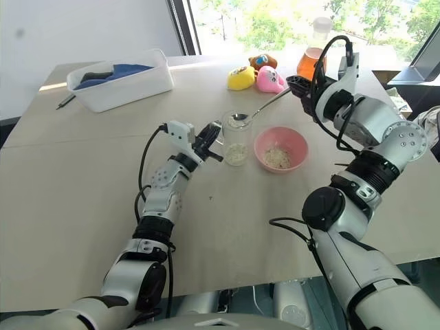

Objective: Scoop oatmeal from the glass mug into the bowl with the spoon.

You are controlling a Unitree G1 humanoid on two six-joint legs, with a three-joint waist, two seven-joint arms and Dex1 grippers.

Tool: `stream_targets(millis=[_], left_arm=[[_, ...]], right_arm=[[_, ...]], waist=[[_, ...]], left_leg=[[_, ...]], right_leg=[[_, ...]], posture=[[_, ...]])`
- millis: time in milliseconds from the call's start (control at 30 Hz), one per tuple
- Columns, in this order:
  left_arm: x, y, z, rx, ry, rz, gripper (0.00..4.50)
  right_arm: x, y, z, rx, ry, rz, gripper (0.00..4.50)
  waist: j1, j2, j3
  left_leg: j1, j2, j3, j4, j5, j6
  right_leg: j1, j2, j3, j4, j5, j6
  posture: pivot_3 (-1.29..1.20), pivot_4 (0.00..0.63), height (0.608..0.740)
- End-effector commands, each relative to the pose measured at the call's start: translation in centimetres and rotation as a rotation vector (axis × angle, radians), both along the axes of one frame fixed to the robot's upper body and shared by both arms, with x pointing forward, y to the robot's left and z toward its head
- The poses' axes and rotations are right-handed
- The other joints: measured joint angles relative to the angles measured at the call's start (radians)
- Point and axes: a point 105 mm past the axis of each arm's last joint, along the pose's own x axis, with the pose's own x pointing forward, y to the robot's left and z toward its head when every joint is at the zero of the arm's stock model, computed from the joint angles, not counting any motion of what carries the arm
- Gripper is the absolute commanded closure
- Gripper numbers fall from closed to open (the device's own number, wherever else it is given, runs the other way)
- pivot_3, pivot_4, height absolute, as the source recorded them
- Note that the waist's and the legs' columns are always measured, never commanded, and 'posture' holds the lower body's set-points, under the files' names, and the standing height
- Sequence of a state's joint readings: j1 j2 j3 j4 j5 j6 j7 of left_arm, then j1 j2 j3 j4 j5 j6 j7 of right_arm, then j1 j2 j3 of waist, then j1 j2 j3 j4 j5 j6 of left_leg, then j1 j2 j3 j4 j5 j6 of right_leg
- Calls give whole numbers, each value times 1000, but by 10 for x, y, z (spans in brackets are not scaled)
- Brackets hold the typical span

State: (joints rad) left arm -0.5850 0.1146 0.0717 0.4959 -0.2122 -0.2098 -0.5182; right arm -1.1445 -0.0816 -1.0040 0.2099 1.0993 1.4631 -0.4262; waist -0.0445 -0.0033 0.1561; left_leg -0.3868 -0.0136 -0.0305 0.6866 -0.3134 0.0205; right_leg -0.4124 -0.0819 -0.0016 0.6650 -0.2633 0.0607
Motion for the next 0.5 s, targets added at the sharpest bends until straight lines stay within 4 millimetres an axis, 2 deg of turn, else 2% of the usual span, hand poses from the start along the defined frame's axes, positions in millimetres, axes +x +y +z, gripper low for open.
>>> stream_targets(millis=[33, 500], left_arm=[[0, 6, 22, -52, -83, 9, 4459], [2, 4, 22, -47, -83, 2, 4459]], right_arm=[[0, -15, 3, 11, -3, -64, 4500], [-3, -18, 5, 145, 19, -82, 4500]], waist=[[0, 0, 0], [-1, 0, 0]], left_leg=[[0, 0, 0, 0, 0, 0], [0, 0, 0, 0, 0, 0]], right_leg=[[0, 0, 0, 0, 0, 0], [0, 0, 0, 0, 0, 0]], posture=[[0, 150, 740], [0, 150, 740]])
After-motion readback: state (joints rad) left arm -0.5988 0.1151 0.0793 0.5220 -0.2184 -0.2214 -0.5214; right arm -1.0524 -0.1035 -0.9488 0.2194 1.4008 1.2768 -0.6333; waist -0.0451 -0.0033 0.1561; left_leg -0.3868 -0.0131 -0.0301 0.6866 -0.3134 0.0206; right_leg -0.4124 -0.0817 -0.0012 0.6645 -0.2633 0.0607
